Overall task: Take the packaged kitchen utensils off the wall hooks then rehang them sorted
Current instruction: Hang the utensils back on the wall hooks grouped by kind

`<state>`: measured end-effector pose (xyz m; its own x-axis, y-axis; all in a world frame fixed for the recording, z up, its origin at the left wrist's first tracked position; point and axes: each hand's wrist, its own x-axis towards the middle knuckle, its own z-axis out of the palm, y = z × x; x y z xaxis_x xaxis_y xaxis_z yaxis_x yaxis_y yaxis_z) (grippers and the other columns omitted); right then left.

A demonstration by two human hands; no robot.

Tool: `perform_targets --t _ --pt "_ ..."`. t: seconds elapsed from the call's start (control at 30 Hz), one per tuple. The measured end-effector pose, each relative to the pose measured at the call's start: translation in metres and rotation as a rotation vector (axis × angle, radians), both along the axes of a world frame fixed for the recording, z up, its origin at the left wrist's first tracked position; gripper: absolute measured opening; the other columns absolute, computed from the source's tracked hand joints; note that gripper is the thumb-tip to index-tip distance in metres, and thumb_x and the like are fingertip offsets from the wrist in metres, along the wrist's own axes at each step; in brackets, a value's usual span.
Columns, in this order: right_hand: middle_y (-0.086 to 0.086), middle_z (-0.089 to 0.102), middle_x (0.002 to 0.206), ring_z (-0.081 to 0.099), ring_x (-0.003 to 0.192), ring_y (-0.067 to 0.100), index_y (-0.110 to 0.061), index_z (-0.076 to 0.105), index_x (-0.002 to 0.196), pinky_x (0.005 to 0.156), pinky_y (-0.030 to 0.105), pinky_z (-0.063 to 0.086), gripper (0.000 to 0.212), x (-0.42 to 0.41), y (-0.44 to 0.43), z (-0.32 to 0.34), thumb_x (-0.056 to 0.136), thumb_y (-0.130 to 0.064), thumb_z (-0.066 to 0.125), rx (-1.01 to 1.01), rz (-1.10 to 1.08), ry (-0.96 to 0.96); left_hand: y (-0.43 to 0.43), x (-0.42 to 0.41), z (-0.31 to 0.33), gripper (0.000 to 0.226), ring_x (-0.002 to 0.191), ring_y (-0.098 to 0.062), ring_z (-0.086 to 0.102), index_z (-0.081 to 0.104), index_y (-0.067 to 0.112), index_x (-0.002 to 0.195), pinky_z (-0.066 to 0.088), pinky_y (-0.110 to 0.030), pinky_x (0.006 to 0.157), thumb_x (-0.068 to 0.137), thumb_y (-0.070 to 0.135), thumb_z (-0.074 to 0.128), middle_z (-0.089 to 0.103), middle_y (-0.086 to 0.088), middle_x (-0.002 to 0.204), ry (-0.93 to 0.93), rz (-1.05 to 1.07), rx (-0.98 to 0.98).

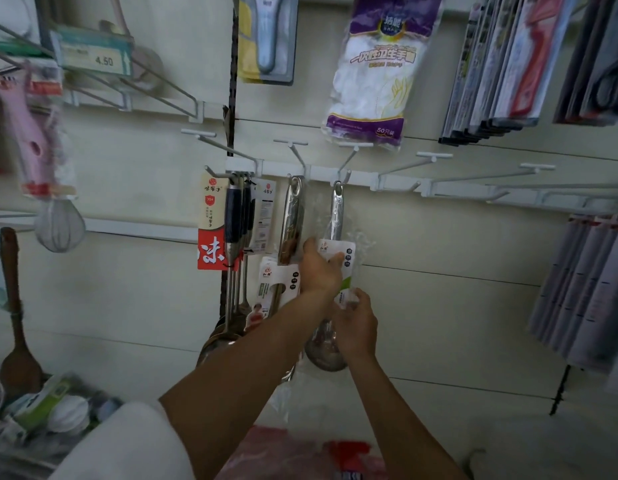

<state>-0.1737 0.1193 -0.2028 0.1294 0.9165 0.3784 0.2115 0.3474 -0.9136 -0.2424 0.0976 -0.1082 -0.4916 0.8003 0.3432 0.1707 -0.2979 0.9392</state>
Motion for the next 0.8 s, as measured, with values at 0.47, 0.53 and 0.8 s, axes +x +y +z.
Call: perform_targets --t 0.47,0.53,0.8 --pt "0.008 0.042 0.152 0.043 0.137 0.026 -0.016 0.036 0.152 0.110 0.040 0.040 0.067 -0.021 -0.108 -0.010 0.095 -0.041 0.062 0.208 -0.068 -0.289 -0.190 -0.097 -0.035 0.042 0.104 -0.001 0.055 0.050 0.024 0.133 0.044 -0.014 0.090 0.094 0.033 0.063 0.052 0.010 0.125 0.523 -0.096 0.029" --pt "0.010 0.039 0.156 0.036 0.143 0.028 -0.014 0.036 0.152 0.115 0.044 0.035 0.064 -0.044 -0.131 -0.011 0.099 -0.045 0.054 0.350 -0.070 -0.423 -0.218 -0.153 -0.043 0.061 0.127 -0.019 0.048 0.045 0.018 0.142 0.034 -0.029 0.111 0.094 0.054 0.053 0.049 -0.006 0.143 0.787 0.059 -0.013" --pt "0.015 0.026 0.162 0.019 0.151 0.032 -0.013 0.036 0.153 0.121 0.052 0.019 0.073 -0.195 -0.230 -0.023 0.098 -0.061 0.031 0.646 0.085 -0.781 -0.366 -0.365 -0.086 0.094 0.145 -0.040 0.026 0.034 0.015 0.152 0.019 -0.061 0.116 0.085 0.079 0.018 0.029 -0.020 0.157 1.377 0.612 -0.437"
